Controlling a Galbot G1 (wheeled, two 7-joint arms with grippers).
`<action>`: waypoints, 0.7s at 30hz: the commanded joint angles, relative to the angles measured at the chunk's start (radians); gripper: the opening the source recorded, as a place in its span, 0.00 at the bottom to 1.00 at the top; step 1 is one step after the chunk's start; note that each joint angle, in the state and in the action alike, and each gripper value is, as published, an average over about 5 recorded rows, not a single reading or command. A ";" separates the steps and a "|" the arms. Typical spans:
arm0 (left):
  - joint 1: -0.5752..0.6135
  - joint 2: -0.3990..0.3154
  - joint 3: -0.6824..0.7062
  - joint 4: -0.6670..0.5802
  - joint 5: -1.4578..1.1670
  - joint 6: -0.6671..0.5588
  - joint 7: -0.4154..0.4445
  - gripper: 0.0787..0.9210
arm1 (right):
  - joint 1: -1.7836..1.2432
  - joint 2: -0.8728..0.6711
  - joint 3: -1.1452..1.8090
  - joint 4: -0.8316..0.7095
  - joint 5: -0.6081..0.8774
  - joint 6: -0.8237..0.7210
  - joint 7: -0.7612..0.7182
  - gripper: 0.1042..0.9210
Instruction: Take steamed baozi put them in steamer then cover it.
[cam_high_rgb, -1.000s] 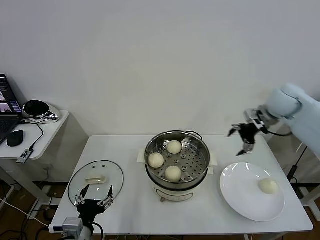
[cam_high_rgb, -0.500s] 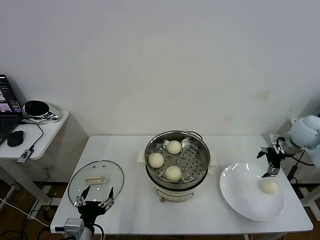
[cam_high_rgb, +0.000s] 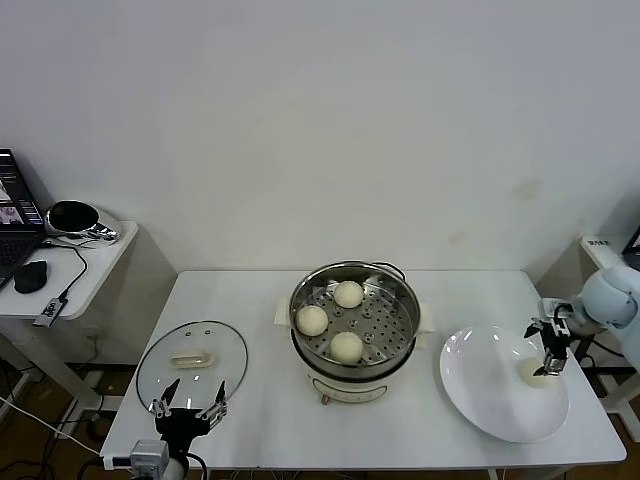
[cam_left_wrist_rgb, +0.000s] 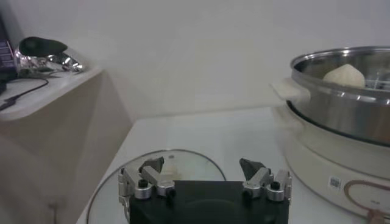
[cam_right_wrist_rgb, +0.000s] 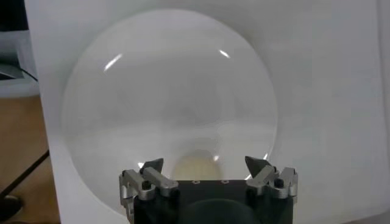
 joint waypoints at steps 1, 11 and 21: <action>-0.001 0.000 0.000 0.005 0.005 0.001 0.001 0.88 | -0.048 0.044 0.032 -0.101 -0.066 0.099 0.050 0.88; -0.001 -0.002 0.002 0.014 0.013 0.001 0.002 0.88 | -0.042 0.072 0.030 -0.148 -0.106 0.129 0.051 0.88; -0.001 0.000 -0.001 0.023 0.016 0.002 0.003 0.88 | -0.048 0.074 0.024 -0.152 -0.132 0.147 0.019 0.88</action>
